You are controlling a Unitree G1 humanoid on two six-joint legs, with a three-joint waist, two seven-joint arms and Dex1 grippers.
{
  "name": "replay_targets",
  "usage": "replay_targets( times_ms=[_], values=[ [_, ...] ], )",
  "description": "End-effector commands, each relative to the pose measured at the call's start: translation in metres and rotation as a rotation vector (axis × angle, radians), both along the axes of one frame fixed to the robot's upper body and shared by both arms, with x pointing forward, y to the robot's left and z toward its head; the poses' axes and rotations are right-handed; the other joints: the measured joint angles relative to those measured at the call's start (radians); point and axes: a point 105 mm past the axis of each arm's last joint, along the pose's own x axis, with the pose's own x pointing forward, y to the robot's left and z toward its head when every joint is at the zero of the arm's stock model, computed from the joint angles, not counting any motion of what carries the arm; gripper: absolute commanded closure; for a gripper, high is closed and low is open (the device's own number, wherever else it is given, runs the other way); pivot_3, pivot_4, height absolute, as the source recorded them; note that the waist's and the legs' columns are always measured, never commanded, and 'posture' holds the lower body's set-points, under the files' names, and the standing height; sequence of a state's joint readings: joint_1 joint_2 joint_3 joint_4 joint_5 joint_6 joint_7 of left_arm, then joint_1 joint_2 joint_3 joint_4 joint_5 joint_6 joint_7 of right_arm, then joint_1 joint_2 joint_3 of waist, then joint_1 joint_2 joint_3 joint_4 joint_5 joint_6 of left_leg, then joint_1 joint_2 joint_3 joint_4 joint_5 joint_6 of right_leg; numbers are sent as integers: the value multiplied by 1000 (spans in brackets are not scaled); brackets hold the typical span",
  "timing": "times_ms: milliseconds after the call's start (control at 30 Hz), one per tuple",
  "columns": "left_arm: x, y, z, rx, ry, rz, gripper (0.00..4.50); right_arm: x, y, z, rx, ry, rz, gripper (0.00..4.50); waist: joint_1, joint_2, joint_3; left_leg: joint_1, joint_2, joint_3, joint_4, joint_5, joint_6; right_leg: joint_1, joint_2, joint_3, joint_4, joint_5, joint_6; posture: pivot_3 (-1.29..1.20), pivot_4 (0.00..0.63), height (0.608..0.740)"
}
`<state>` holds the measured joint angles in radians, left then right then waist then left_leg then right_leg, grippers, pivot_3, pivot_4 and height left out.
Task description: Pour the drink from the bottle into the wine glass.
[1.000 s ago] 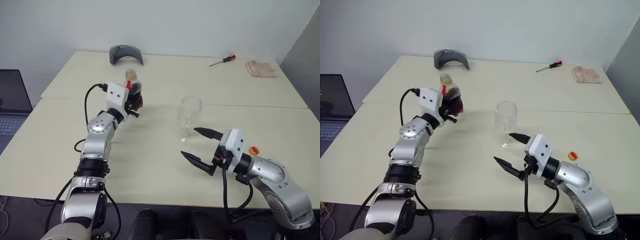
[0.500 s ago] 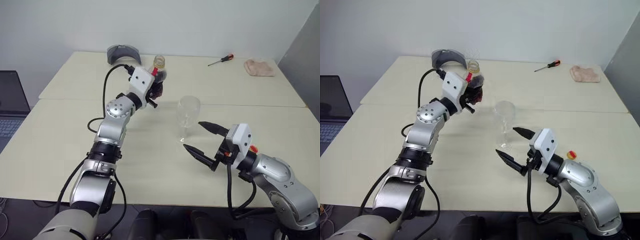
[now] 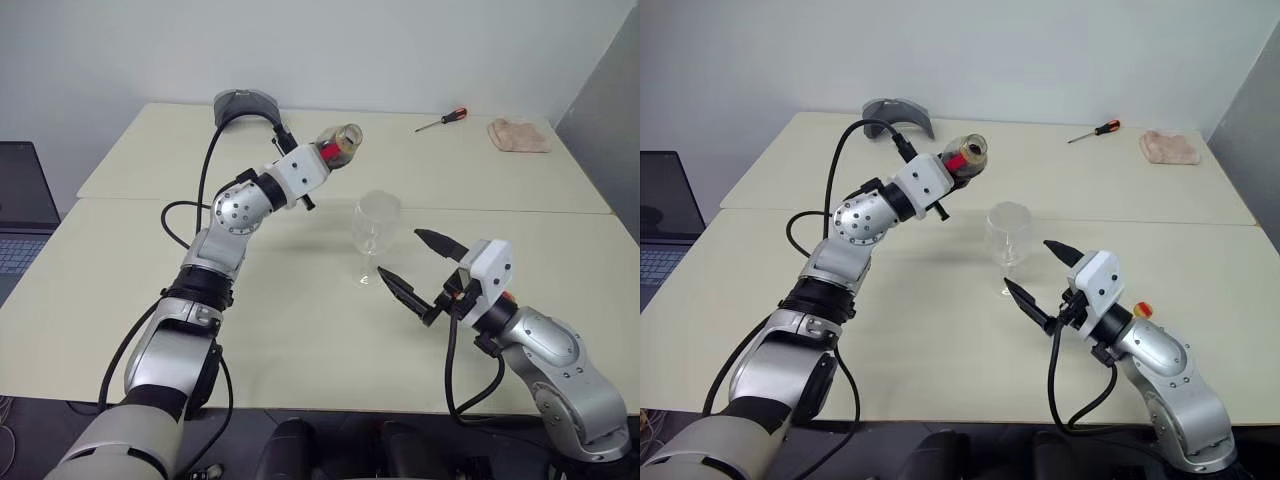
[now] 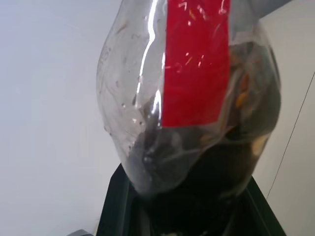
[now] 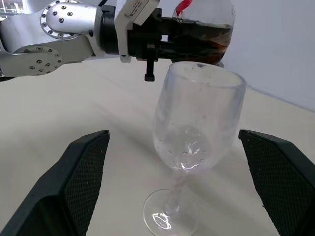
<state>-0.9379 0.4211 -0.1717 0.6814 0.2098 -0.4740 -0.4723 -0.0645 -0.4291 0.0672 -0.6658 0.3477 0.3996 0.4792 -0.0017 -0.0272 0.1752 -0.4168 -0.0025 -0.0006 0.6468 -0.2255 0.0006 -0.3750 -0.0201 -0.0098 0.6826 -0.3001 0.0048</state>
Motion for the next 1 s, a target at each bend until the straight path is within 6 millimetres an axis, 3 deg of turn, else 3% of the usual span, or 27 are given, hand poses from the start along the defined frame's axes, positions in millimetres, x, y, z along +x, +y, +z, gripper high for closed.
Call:
replay_targets(
  times_ms=[33, 567, 1000],
  values=[
    [-5, -4, 19, 69, -126, -31, 3709, -1, 6, 15, 17, -75, 22, 0, 0, 0, 0, 0, 0, 0, 0, 0, 0, 0, 0, 0, 0, 0, 0, 0, 150, 740],
    [-3, -17, 30, 173, -253, -61, 3709, 5, 8, 13, 64, 2, -29, 0, 1, 0, 0, -1, -1, 0, 0, 0, 0, 0, 0, 0, 0, 0, 0, 0, 150, 740],
    [-4, -28, 32, 292, -336, -100, 3732, 6, 13, 22, 53, -89, -47, 0, 0, 0, 0, -1, -1, 0, 0, 0, 0, -1, 0, 0, 0, 0, 0, 0, 150, 740]
  ],
)
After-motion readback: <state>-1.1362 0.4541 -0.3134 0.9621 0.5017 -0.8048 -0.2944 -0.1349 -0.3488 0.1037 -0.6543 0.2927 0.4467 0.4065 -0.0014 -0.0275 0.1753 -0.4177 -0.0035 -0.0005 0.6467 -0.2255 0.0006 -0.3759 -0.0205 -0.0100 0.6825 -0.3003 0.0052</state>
